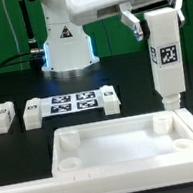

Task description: Assemble desk

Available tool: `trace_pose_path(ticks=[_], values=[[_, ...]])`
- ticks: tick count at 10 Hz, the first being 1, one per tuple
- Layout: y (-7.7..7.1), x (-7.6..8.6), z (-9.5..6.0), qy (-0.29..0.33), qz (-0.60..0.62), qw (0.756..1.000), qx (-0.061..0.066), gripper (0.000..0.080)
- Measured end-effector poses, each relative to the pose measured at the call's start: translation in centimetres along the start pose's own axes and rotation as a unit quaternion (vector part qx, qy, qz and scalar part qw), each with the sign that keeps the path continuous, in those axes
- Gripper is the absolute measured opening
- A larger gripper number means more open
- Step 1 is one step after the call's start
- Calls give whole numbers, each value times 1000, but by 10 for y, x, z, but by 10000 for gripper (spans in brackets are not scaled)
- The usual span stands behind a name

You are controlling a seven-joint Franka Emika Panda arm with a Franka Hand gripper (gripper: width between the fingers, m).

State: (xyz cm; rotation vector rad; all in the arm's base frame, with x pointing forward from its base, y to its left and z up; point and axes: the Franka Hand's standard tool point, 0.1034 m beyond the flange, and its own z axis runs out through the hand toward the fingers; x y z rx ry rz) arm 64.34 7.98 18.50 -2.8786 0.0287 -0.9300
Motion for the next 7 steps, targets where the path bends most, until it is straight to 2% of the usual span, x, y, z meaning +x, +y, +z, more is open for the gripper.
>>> trace_pose_path(ticks=[2, 3, 4, 7], values=[[-10, -20, 12, -37, -15, 999, 1, 290], [-21, -21, 15, -61, -32, 998, -2, 290], [-25, -20, 15, -62, -46, 997, -8, 290], [-23, -20, 15, -63, -45, 997, -11, 290]])
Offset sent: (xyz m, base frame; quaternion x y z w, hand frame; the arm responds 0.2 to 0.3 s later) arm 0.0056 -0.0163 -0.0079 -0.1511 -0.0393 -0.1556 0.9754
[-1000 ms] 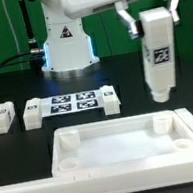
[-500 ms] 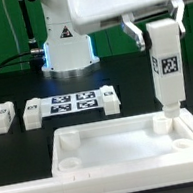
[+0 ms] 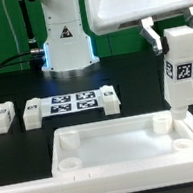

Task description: Assemble desk

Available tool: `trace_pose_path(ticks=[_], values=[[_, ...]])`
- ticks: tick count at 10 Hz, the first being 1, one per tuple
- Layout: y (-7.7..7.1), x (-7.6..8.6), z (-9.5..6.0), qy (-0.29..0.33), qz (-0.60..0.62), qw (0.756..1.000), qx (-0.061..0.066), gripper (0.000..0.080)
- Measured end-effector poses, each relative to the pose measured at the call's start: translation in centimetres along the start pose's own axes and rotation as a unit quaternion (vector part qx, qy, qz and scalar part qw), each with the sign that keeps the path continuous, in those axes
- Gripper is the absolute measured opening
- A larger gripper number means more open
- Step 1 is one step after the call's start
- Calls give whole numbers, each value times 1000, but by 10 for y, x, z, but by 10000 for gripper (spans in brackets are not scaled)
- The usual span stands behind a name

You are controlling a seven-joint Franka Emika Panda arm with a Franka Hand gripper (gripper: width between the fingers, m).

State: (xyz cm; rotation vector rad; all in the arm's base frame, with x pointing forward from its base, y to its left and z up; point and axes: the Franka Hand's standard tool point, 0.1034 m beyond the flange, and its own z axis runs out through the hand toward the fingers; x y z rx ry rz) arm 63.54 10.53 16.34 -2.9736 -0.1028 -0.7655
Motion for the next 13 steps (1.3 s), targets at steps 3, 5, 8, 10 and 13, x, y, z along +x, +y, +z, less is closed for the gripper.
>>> trace_pose_path(ticks=[3, 5, 8, 10, 13], values=[[-3, 3, 1, 14, -1, 1000, 0, 290], [1, 5, 9, 29, -2, 1000, -3, 290], [11, 2, 17, 24, -1, 1000, -9, 290], [9, 0, 24, 21, -2, 1000, -8, 290], [9, -8, 33, 13, -3, 1000, -9, 290]])
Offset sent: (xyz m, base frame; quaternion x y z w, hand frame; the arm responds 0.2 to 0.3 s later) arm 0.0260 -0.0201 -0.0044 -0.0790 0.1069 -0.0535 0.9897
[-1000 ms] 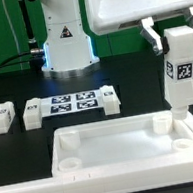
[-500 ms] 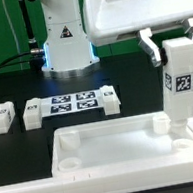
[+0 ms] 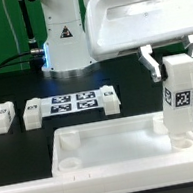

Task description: Assemble desk

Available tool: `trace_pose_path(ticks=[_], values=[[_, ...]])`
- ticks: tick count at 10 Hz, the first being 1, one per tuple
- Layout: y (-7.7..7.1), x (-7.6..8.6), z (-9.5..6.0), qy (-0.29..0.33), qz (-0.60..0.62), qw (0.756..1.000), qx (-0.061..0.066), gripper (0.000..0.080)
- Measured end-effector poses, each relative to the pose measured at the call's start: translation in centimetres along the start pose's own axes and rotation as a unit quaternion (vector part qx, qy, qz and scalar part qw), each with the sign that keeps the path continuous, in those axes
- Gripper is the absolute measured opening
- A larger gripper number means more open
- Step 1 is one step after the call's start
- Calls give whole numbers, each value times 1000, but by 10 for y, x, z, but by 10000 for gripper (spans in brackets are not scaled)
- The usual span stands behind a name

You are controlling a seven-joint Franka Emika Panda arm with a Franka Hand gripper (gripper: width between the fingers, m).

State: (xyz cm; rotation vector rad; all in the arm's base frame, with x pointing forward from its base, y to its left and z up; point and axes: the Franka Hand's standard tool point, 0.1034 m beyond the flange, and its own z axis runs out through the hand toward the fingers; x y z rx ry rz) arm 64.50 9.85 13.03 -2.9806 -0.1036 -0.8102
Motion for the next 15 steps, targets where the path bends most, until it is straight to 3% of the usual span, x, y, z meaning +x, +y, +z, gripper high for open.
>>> trace_pose_path(ticks=[8, 15], values=[[-9, -8, 9, -7, -6, 1000, 3, 290], [-10, -12, 8, 51, 5, 999, -5, 290]])
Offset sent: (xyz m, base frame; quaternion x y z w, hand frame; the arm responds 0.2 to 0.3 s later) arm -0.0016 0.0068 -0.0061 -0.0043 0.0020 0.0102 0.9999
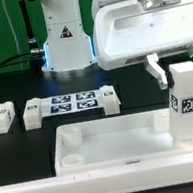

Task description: Assemble desk

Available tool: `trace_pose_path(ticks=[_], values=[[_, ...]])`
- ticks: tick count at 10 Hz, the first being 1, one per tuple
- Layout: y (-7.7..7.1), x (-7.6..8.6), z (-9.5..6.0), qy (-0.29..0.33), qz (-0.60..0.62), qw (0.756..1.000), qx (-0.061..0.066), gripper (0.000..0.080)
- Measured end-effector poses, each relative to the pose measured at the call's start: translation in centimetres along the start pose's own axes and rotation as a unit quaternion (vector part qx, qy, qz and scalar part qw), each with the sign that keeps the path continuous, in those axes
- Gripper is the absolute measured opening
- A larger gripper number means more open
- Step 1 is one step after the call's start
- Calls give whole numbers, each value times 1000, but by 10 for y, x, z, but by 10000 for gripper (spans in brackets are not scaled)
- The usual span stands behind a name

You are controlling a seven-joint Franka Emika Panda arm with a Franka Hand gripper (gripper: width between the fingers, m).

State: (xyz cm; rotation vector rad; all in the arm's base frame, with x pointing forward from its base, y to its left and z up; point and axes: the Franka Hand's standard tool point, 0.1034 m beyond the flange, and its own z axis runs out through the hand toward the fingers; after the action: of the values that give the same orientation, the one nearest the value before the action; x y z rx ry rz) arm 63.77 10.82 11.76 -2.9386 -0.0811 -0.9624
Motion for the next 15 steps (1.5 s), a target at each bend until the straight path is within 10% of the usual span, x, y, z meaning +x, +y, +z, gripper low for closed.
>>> trace_pose_path(ticks=[2, 6, 15], values=[[0, -1, -1, 2, 0, 1000, 0, 290], [0, -1, 0, 2, 0, 1000, 0, 625], [9, 9, -11, -33, 6, 999, 0, 649]])
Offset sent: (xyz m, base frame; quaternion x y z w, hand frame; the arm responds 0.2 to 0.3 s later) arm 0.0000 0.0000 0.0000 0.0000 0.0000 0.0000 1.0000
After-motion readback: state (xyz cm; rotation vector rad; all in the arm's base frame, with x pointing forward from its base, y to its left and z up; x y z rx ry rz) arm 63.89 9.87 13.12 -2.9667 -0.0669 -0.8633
